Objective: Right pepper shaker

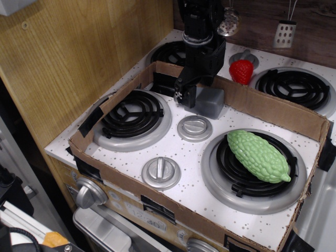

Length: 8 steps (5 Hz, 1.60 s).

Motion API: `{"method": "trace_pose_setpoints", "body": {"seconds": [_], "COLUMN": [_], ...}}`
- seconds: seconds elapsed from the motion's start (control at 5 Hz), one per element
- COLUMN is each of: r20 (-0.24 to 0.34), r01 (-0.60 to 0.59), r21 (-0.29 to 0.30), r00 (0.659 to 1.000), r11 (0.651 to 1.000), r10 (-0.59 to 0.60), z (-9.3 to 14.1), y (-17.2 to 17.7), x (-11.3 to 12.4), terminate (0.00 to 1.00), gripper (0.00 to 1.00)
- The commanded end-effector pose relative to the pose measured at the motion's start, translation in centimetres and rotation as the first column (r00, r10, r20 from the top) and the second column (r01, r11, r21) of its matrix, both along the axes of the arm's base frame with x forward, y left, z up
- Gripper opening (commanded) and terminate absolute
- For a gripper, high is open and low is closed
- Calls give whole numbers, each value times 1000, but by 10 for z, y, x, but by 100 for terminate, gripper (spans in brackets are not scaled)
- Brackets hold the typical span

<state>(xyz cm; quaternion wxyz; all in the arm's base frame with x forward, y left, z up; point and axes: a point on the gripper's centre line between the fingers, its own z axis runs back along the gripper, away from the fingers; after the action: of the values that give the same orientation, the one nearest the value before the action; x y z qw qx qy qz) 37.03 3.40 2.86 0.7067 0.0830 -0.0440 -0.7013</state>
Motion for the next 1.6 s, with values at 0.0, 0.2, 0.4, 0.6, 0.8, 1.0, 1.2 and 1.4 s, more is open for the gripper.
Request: {"method": "trace_pose_setpoints", "body": {"seconds": [0.0,0.2,0.4,0.6,0.8,1.0,1.2,1.4], "r20": [44,27,45,90,157,169,195,207], "r01": [2,-1,20,25,3,-9,-14,1], "r21": [-20,-9,85,167,256,311,372,466], "r00": [999,1000,999,995,987,985,979,972], "r11": [1000,1000,996,986,967,950,928,885], "r10": [-1,1,-24,-41,-45,-46,-63,-110], "z": [2,0,6,14,28,40,48,52], "y": [7,9,7,3,-3,-7,-10,-12], "x": [8,5,4,0,-7,-13,-22,-32], "terminate": [0,0,0,0,0,0,0,0], "gripper": [100,0,0,0,0,0,0,0]}}
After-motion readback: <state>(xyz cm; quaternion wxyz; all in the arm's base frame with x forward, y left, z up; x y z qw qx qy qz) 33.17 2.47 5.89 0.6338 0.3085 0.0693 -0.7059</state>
